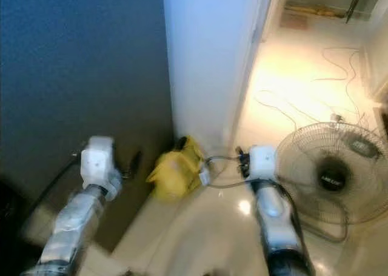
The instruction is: Clean up the room
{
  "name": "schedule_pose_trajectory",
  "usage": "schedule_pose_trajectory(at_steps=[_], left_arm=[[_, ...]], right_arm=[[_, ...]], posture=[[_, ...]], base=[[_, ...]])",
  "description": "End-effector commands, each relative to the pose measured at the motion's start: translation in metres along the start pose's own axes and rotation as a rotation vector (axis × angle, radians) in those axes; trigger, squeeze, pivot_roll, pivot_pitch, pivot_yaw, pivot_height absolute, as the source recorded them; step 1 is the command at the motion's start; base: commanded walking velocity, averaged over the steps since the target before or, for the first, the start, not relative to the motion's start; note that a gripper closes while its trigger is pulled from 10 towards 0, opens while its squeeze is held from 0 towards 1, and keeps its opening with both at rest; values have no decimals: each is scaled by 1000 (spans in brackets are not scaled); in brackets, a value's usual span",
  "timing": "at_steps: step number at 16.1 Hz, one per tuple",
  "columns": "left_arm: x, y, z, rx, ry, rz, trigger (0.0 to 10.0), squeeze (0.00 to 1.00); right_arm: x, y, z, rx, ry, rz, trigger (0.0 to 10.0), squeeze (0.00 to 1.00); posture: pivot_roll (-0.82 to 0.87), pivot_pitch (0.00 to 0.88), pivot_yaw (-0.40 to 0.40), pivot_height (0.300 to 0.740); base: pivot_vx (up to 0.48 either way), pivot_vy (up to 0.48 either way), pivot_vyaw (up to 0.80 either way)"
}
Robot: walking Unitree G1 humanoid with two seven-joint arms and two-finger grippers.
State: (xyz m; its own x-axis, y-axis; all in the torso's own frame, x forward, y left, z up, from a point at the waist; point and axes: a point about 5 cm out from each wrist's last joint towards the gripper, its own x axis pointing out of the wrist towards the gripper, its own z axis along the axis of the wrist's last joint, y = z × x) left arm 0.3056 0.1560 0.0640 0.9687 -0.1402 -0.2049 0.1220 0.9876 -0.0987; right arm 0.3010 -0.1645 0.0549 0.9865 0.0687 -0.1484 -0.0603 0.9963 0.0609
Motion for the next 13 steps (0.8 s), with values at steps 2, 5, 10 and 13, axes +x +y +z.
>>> schedule_pose_trajectory(at_steps=[2,5,10,13], left_arm=[[-5,-10,15,15,-96,10,10000,0],[0,-15,7,5,-68,-14,10000,0],[-39,0,-24,150,18,-27,10000,0],[-35,-21,-15,132,-42,-108,10000,0]], right_arm=[[6,13,3,34,12,79,10000,0],[13,16,10,11,3,112,10000,0],[-39,-16,-31,-50,86,43,10000,0],[-25,-12,-22,-65,73,57,10000,0]], posture=[[-39,0,18,736],[-41,0,23,736],[-51,0,31,736],[-55,0,35,736]], base=[[0,0,0],[0,156,0],[-61,165,758],[0,0,0]])
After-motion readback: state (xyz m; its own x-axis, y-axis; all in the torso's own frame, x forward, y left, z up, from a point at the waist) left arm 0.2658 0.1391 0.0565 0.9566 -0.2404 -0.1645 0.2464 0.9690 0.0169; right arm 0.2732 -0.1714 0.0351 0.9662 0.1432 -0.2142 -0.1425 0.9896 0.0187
